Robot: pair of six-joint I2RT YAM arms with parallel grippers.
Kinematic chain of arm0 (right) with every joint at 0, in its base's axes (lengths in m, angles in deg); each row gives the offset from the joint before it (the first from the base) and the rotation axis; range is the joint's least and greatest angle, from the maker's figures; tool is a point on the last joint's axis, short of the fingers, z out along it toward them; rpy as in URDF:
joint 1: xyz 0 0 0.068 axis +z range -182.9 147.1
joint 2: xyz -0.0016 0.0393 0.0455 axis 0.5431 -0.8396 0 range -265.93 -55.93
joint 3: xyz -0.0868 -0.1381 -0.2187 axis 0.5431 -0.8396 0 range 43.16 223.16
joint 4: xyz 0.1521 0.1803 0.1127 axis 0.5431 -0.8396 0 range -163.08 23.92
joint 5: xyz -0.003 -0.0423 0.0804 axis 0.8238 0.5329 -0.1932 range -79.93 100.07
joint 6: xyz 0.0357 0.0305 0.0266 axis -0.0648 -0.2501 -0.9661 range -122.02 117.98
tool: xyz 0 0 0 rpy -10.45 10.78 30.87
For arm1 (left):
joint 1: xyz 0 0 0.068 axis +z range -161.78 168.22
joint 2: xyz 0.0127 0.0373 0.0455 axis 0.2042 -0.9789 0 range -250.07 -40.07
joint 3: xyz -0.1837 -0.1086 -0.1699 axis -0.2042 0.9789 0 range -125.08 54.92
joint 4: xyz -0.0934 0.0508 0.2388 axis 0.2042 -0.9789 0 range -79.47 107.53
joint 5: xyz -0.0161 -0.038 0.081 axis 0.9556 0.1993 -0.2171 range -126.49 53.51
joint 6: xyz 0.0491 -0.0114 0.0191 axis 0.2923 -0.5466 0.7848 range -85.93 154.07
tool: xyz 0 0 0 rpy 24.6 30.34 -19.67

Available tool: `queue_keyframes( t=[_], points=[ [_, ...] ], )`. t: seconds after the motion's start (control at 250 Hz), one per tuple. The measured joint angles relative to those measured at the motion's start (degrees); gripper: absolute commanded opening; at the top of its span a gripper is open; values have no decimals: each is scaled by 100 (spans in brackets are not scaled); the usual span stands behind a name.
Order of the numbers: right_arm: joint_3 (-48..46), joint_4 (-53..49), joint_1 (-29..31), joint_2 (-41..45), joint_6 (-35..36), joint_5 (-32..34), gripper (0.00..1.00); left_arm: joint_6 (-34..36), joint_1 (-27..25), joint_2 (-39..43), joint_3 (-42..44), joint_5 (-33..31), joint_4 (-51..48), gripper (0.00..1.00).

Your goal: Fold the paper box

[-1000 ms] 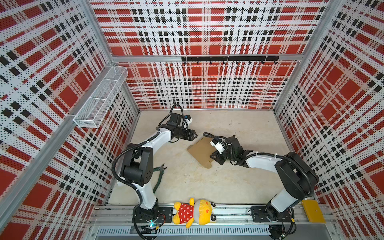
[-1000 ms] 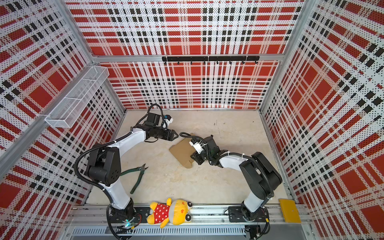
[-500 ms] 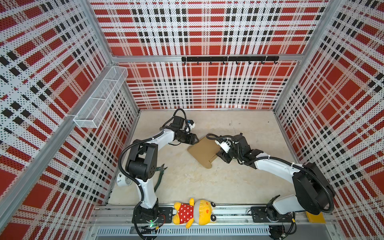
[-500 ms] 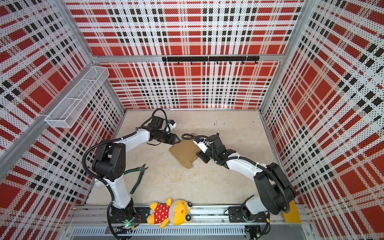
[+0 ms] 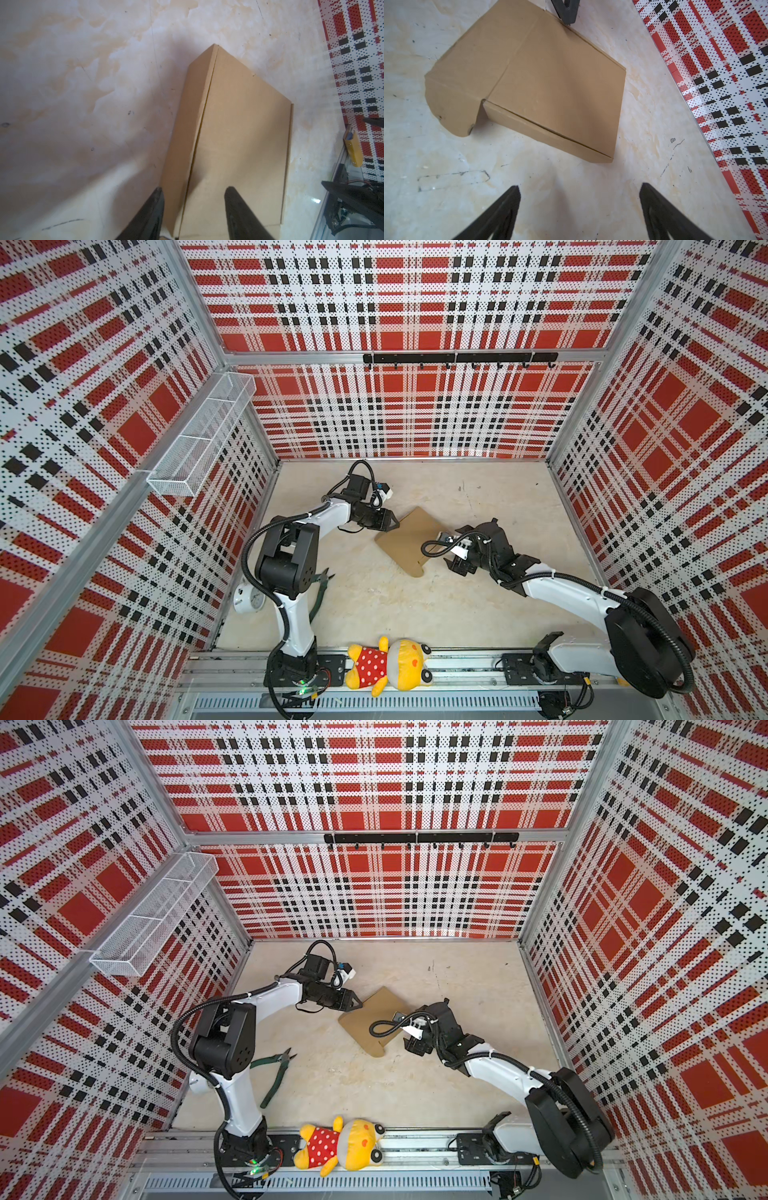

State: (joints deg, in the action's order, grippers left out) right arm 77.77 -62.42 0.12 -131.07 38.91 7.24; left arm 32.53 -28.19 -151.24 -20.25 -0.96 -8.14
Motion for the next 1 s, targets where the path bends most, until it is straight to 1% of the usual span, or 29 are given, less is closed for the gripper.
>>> queue_keyframes(
  t=[0.1, 0.312, 0.436, 0.736, 0.912, 1.0],
  points=[
    [-17, 361, 0, -109, 396, 66, 96, -44, 26, -74, 0, 136, 63, 56],
    [-271, 1397, 0, -841, 1104, 221, 96, -85, 24, -271, -48, 258, 76, 56],
    [-404, 1705, 0, -1084, 1403, 245, 96, -96, 26, -448, -262, 289, 15, 56],
    [-479, 2245, 50, -1379, 1856, 280, 96, -103, 122, -688, -501, 560, -11, 49],
    [-557, 2505, 144, -1661, 2017, 358, 96, -103, 205, -745, -501, 691, -33, 39],
    [-560, 2658, 175, -1729, 2031, 396, 96, -103, 236, -745, -501, 752, -35, 36]
  ],
)
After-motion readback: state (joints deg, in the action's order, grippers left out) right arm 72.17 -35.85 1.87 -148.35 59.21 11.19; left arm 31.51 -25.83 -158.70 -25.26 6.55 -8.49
